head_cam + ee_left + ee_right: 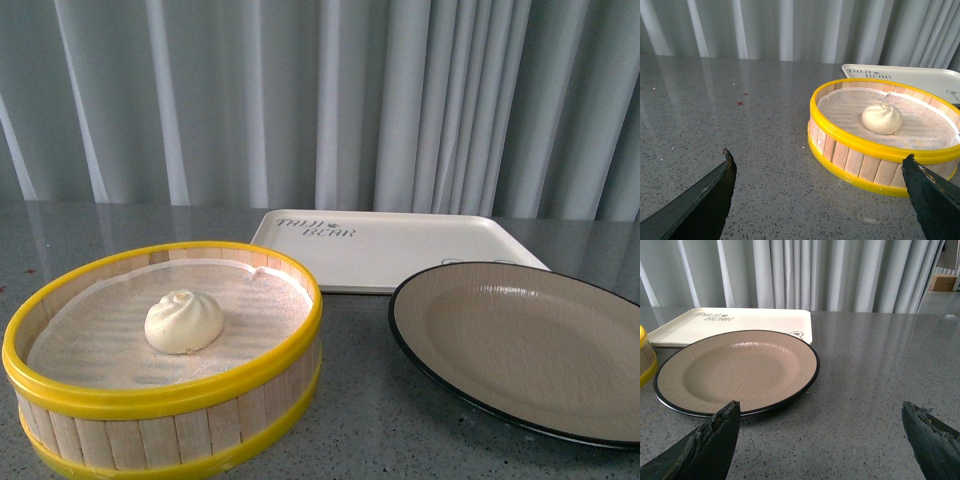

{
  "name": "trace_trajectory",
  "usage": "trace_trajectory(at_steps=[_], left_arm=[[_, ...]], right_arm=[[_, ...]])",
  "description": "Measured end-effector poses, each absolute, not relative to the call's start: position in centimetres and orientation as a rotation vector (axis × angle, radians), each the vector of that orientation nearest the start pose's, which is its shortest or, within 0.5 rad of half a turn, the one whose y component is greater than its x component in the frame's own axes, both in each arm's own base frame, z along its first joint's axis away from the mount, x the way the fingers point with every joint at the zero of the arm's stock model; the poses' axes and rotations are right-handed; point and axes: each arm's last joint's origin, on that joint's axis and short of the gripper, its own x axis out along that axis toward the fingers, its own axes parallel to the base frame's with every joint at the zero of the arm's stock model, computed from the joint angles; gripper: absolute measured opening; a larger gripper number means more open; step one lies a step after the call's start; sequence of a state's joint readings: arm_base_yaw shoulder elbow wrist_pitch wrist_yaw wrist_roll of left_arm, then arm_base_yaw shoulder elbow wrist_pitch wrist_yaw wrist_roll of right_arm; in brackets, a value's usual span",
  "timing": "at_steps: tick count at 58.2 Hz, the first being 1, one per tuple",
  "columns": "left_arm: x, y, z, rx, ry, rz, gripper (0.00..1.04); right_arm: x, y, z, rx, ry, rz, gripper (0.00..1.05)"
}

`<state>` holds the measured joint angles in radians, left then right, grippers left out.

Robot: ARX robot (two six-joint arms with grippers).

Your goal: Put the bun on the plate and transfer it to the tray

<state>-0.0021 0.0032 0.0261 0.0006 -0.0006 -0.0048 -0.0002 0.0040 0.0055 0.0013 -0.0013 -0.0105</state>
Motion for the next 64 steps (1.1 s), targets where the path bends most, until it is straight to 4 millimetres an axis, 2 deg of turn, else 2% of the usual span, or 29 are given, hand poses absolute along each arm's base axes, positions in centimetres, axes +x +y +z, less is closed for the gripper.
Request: trace_trajectory(at_steps=[9,12,16,19,24,31,36,45,56,64], left_arm=[[9.6,0.0,17.2,-0.013,-0.017,0.004,0.98],[9.8,-0.2,17.1,-0.101,0.153,0.049,0.98],[10.5,-0.8,17.9,-0.204,0.249,0.034,0.98],[11.5,-1.4,19.2,-0.237,0.248,-0.007,0.98],[13.2,-2.4,22.8,-0.272,0.193,-0.116,0.98],[15.8,-4.1,27.5,-0.218,0.133,-0.216,0.98],[17.8,-5.4,29.1,-0.131,0.162,-0.264,0.98],[21.2,-7.9,29.0,0.022,0.351,-0.365,0.98],[24.4,-9.7,28.6,0.063,0.443,-0.328,0.98],[26.5,-10.8,27.6,0.071,0.496,-0.313,0.98]], right_arm=[[9.8,0.0,16.5,-0.010,-0.003,0.001,0.96],[9.8,0.0,16.5,-0.010,-0.003,0.001,0.96],[9.8,0.0,16.5,-0.010,-0.003,0.001,0.96],[9.8,0.0,16.5,-0.010,-0.003,0.002,0.96],[9.8,0.0,16.5,-0.010,-0.002,0.001,0.96],[9.8,0.0,16.5,-0.010,-0.003,0.001,0.96],[9.8,0.0,16.5,-0.010,-0.003,0.002,0.96],[9.8,0.0,16.5,-0.010,-0.003,0.001,0.96],[9.8,0.0,16.5,-0.010,-0.003,0.001,0.96],[9.8,0.0,16.5,-0.010,-0.003,0.001,0.96]])
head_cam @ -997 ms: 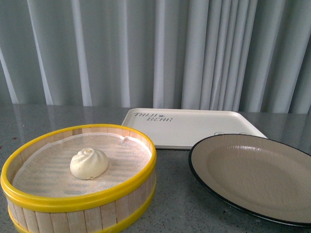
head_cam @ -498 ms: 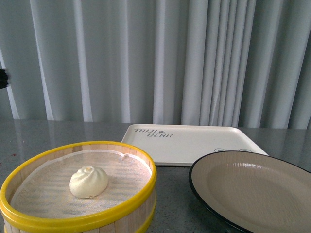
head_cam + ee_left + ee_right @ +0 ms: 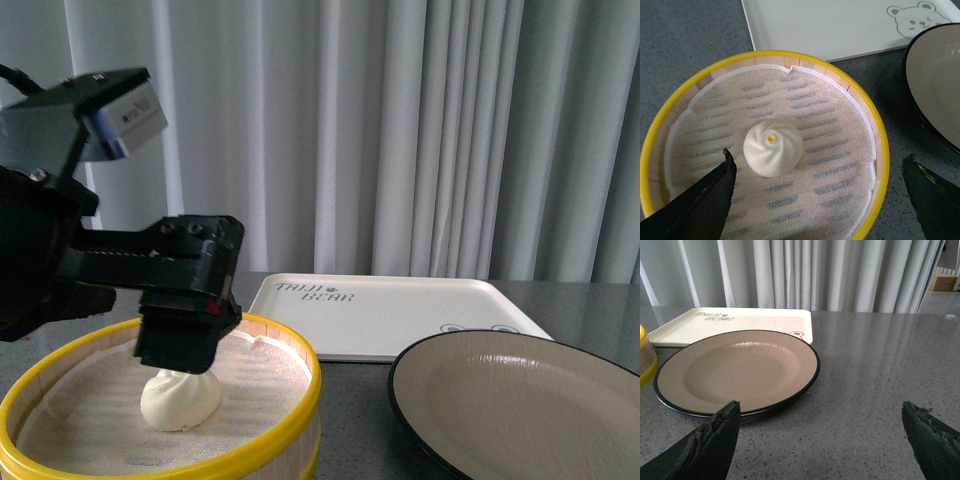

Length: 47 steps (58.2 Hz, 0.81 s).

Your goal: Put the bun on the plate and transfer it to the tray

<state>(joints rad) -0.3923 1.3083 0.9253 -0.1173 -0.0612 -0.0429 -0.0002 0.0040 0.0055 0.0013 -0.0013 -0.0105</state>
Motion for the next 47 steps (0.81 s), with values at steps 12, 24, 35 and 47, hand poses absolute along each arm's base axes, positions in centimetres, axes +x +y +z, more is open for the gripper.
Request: trace_trajectory(at_steps=[12,24,35,47], left_arm=[[29.9,-11.6,26.0,0.087,0.581,-0.250,0.98],[32.2,-12.2,25.0,0.111,0.612,-0.219,0.98],[33.3,-12.5,24.7,0.099,0.646,-0.222,0.98],[33.5,-12.5,24.3,0.099,0.659,-0.187,0.98]], right_arm=[[9.8,0.0,16.5,-0.010,-0.003,0.001,0.96],[9.8,0.0,16.5,-0.010,-0.003,0.001,0.96],[9.8,0.0,16.5,-0.010,-0.003,0.001,0.96],[9.8,0.0,16.5,-0.010,-0.003,0.001,0.96]])
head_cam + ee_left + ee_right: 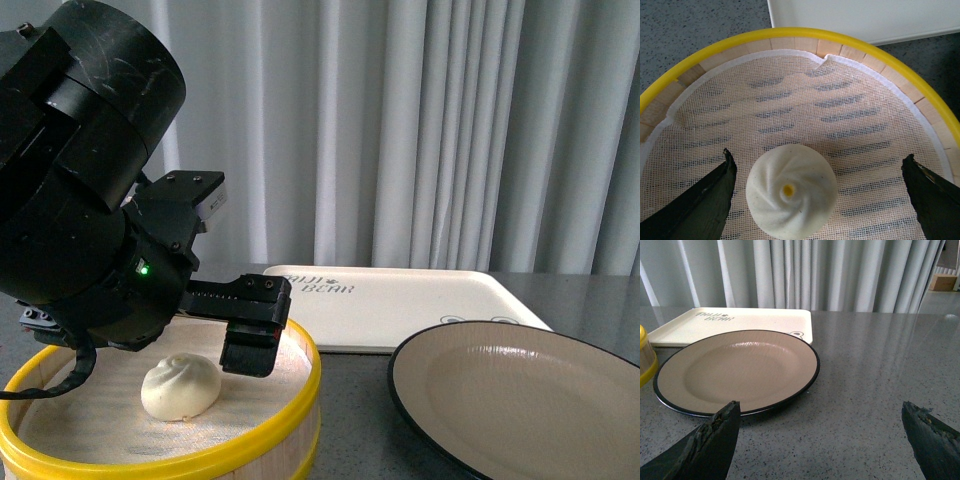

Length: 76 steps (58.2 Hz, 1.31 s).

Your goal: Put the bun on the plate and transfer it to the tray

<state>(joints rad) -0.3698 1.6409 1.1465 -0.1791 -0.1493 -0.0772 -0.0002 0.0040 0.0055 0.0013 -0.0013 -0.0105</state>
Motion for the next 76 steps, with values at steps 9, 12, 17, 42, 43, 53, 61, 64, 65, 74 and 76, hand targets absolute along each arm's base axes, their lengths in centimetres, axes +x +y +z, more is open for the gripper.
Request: trace_trajectory(at_steps=[9,12,17,42,43,53,61,64,65,74,76], left_arm=[[33.7,-12.6,23.8,0.100,0.680,-0.176,0.98],[33.8,-12.6,23.6,0.102,0.683,-0.174,0.98],[33.8,-12.6,23.5,0.101,0.686,-0.174,0.98],[33.6,-12.7,22.5,0.110,0.733,-0.147,0.78],[33.6,-12.8,22.5,0.108,0.732,-0.149,0.75],[33.1,-13.1,23.4,0.085,0.692,-0.206,0.48],[32.6,-13.7,24.8,0.071,0.632,-0.255,0.28],[32.4,-13.9,25.3,0.071,0.605,-0.274,0.22],[32.4,-14.0,25.6,0.068,0.586,-0.281,0.19],[32.0,-15.3,27.4,0.042,0.445,-0.371,0.05],[31.9,-15.7,27.8,0.039,0.417,-0.398,0.05]], right_arm=[[9.8,0.0,16.5,-0.010,-0.003,0.001,0.96],[9.8,0.0,16.5,-0.010,-0.003,0.001,0.96],[9.8,0.0,16.5,-0.010,-0.003,0.001,0.96],[9.8,0.0,16.5,-0.010,-0.003,0.001,0.96],[9.8,0.0,16.5,-0.010,-0.003,0.001,0.96],[9.8,0.0,16.5,-0.010,-0.003,0.001,0.96],[9.8,0.0,16.5,-0.010,-0.003,0.001,0.96],[9.8,0.0,16.5,-0.010,-0.003,0.001,0.96],[9.8,0.0,16.5,-0.010,-0.003,0.001,0.96],[9.8,0.0,16.5,-0.010,-0.003,0.001,0.96],[9.8,0.0,16.5,-0.010,-0.003,0.001,0.96]])
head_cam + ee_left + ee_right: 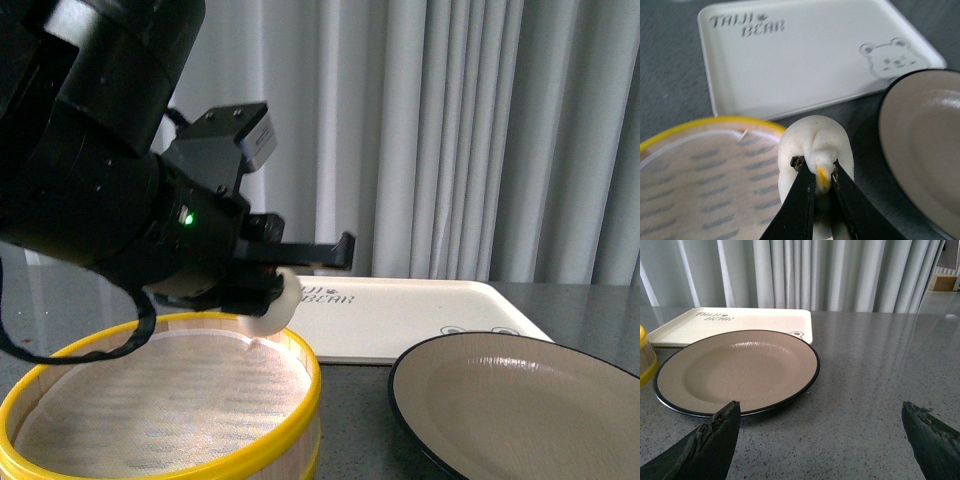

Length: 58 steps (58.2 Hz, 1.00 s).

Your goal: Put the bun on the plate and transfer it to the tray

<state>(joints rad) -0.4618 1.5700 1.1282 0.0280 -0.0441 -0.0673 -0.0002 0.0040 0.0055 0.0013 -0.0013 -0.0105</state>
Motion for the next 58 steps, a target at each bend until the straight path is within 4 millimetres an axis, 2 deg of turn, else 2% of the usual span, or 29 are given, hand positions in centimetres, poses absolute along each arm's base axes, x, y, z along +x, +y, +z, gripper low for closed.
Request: trace_trajectory(at_steps=[8,16,22,28,33,39,46,58], left_arm=[[30.7,-19.3,28.8,0.051,0.329,-0.546,0.05],[30.0,-24.0,28.2,0.125,0.346,-0.673,0.05],[30.6,-26.8,27.4,0.190,0.380,-0.732,0.05],[31.4,-28.9,27.1,0.237,0.406,-0.764,0.05],[31.7,-31.6,26.8,0.294,0.434,-0.797,0.05],[31.9,-34.0,26.7,0.335,0.460,-0.829,0.05],[32.1,-35.5,26.5,0.374,0.499,-0.846,0.05],[33.6,-36.1,26.1,0.400,0.534,-0.758,0.05]], right_arm=[[9.8,0.0,16.5,-0.010,-0.003,0.001,0.96],[9.8,0.0,16.5,-0.011,-0.003,0.002,0.96],[9.8,0.0,16.5,-0.010,-0.003,0.001,0.96],[9.8,0.0,16.5,-0.010,-0.003,0.001,0.96],[9.8,0.0,16.5,-0.010,-0.003,0.002,0.96],[9.8,0.0,16.5,-0.010,-0.003,0.000,0.96],[9.8,0.0,16.5,-0.010,-0.003,0.000,0.96],[9.8,0.0,16.5,-0.010,-0.003,0.001,0.96]])
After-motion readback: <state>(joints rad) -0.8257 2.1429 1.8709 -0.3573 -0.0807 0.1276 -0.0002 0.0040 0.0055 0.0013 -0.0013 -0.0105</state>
